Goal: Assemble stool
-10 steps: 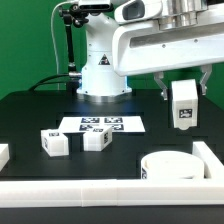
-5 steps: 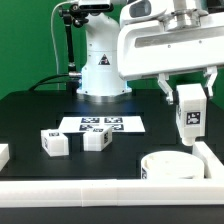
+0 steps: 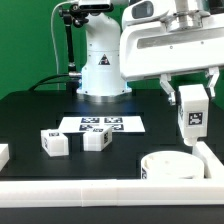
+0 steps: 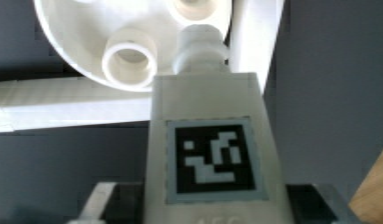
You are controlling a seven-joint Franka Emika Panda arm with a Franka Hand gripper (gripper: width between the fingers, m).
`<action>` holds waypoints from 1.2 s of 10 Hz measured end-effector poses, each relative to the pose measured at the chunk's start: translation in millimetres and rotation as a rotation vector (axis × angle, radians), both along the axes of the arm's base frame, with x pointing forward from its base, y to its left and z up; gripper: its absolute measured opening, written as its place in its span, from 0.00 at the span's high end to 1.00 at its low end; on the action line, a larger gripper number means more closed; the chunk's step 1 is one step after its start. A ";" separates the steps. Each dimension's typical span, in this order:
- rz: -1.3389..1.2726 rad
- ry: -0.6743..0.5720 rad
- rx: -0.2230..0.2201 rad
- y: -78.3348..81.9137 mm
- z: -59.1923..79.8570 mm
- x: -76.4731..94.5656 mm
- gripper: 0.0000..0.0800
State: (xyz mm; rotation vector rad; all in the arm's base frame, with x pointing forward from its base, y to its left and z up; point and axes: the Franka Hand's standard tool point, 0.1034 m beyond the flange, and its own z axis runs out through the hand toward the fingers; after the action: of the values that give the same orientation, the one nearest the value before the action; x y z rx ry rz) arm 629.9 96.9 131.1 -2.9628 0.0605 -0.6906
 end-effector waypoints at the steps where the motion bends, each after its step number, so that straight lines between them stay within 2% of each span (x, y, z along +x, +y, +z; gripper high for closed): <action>1: 0.016 0.004 -0.010 -1.5 -2.0 0.2 0.57; 2: 0.021 -0.014 -0.013 -4.1 1.4 4.3 0.57; 3: 0.014 -0.128 -0.008 -1.7 5.2 7.9 0.57; 4: 0.014 -0.165 -0.008 -0.7 -0.5 4.2 0.57; 5: 0.014 -0.232 -0.011 -2.0 0.1 6.5 0.57; 6: 0.030 -0.213 -0.028 -5.4 -7.5 4.7 0.57; 8: 0.053 -0.206 -0.053 -13.9 -7.3 9.3 0.57; 11: 0.083 -0.195 -0.096 -36.0 -14.8 15.7 0.57; 12: 0.087 -0.196 -0.095 -32.7 -14.5 15.4 0.57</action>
Offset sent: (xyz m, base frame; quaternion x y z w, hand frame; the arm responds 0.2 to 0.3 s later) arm 0.0000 0.0000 0.0000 0.0000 0.1296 0.0000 0.9916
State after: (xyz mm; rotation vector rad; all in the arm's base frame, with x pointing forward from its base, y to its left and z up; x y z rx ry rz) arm 645.3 64.2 116.6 -2.9468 -0.1181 -0.9928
